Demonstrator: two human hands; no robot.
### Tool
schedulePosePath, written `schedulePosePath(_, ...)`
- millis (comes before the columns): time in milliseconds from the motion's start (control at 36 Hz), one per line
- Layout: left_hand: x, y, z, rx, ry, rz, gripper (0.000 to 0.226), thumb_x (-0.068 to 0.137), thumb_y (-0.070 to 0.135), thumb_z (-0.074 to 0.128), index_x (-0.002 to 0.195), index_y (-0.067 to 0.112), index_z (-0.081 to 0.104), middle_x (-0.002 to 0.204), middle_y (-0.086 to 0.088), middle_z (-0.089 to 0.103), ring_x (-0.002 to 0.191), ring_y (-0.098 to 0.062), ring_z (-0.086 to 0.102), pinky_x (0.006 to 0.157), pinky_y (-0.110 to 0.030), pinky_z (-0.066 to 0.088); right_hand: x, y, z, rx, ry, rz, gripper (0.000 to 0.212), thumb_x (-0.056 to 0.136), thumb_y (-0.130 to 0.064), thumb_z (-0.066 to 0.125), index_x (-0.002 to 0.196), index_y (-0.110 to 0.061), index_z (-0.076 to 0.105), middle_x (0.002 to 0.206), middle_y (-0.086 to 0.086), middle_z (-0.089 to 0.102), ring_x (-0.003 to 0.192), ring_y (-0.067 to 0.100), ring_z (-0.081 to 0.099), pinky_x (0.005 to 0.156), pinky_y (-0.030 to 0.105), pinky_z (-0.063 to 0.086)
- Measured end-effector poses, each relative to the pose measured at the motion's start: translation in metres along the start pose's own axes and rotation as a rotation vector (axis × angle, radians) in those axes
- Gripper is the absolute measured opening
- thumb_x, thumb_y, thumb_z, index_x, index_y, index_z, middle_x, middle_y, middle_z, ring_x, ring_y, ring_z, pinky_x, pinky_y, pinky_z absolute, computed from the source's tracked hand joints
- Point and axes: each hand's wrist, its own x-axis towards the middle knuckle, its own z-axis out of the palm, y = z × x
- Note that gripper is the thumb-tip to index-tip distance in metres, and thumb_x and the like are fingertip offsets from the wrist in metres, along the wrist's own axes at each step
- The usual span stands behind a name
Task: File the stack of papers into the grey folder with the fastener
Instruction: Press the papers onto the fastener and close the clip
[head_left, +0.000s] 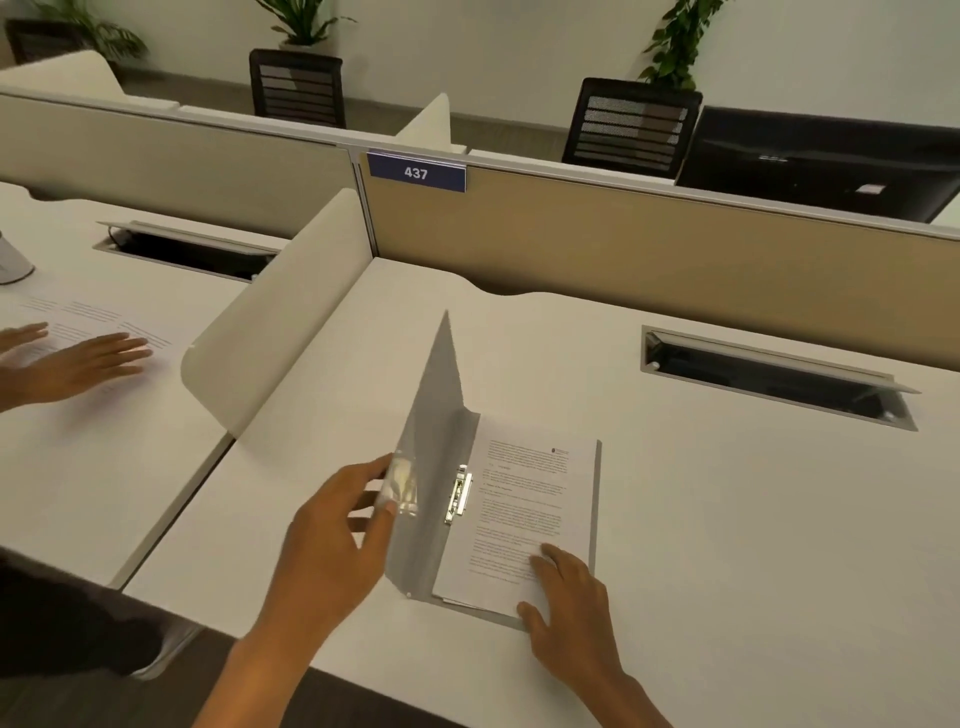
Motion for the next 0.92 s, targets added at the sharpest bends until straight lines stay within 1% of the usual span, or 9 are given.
schedulePosePath(56,-0.007,0.011,0.018,0.002,-0.031,0.064,0.046,0.096,0.032,0.066,0.138,0.048,0.055,0.126,0.035,0.061,0.115,0.008,0.063,0.079,-0.007,0.056,0.001,0.003,-0.002,0.032,0.011,-0.008,0.063,0.094,-0.046,0.064,0.151,-0.028,0.044,0.161,-0.01,0.035,0.148,0.014,0.032,0.125,0.036,0.023)
schedulePosePath(139,-0.017,0.023,0.044,0.026,-0.076,0.126,0.046,0.095,0.047,0.058,0.14,0.044,0.051,0.132,0.033,0.058,0.123,0.002,0.061,0.086,-0.013,0.059,0.004,0.005,-0.009,0.146,0.035,0.0,0.06,0.094,-0.039,0.069,0.148,-0.024,0.049,0.156,-0.008,0.044,0.144,0.013,0.04,0.122,0.031,0.029)
schedulePosePath(194,-0.024,0.025,0.062,0.061,-0.093,0.151,0.046,0.095,0.047,0.056,0.141,0.043,0.049,0.135,0.032,0.055,0.126,-0.001,0.059,0.089,-0.017,0.06,0.007,0.002,-0.015,0.288,0.065,0.021,0.055,0.094,-0.032,0.072,0.145,-0.022,0.052,0.152,-0.005,0.05,0.14,0.013,0.046,0.119,0.026,0.033)
schedulePosePath(333,-0.039,0.03,0.102,0.148,-0.138,0.191,0.051,0.093,0.056,0.055,0.142,0.048,0.043,0.143,0.036,0.045,0.127,0.005,0.053,0.101,-0.015,0.054,0.007,-0.013,-0.044,0.64,0.149,0.058,0.033,0.101,-0.025,0.065,0.133,-0.028,0.061,0.136,-0.009,0.063,0.123,0.01,0.06,0.09,0.003,0.048)
schedulePosePath(417,-0.046,0.03,0.124,0.199,-0.148,0.204,0.054,0.092,0.064,0.052,0.144,0.053,0.039,0.145,0.036,0.041,0.128,0.004,0.05,0.107,-0.014,0.048,0.0,-0.02,-0.066,0.905,0.146,0.106,0.025,0.105,-0.035,0.056,0.128,-0.034,0.066,0.126,-0.012,0.07,0.11,0.009,0.069,0.079,0.015,0.059)
schedulePosePath(556,-0.054,0.022,0.16,0.27,-0.165,0.21,0.06,0.09,0.062,0.064,0.144,0.046,0.044,0.144,0.026,0.049,0.122,0.007,0.044,0.102,0.0,0.028,-0.011,-0.016,-0.089,1.227,0.11,0.195,0.032,0.105,-0.044,0.047,0.127,-0.033,0.067,0.113,-0.009,0.078,0.101,0.019,0.076,0.087,0.039,0.064)
schedulePosePath(639,-0.059,0.014,0.178,0.287,-0.176,0.255,0.061,0.089,0.063,0.066,0.142,0.046,0.043,0.143,0.021,0.051,0.121,0.004,0.045,0.104,-0.009,0.035,-0.015,-0.008,-0.094,1.29,0.119,0.207,0.031,0.105,-0.041,0.051,0.127,-0.03,0.069,0.117,-0.006,0.077,0.103,0.021,0.076,0.086,0.04,0.065)
schedulePosePath(806,-0.066,-0.002,0.204,0.339,-0.212,0.302,0.071,0.084,0.077,0.057,0.145,0.043,0.043,0.148,0.016,0.049,0.132,-0.011,0.05,0.111,-0.03,0.043,-0.019,0.011,-0.086,1.229,0.167,0.292,0.032,0.095,-0.03,0.074,0.126,-0.032,0.067,0.118,-0.003,0.074,0.1,0.018,0.076,0.085,0.039,0.065)
schedulePosePath(917,-0.069,-0.014,0.211,0.397,-0.274,0.279,0.091,0.073,0.094,0.048,0.149,0.045,0.038,0.154,0.018,0.041,0.141,-0.009,0.039,0.116,-0.03,0.033,-0.017,0.025,-0.072,1.165,0.186,0.352,0.041,0.092,-0.02,0.077,0.13,-0.032,0.064,0.118,-0.004,0.073,0.102,0.017,0.074,0.085,0.038,0.065)
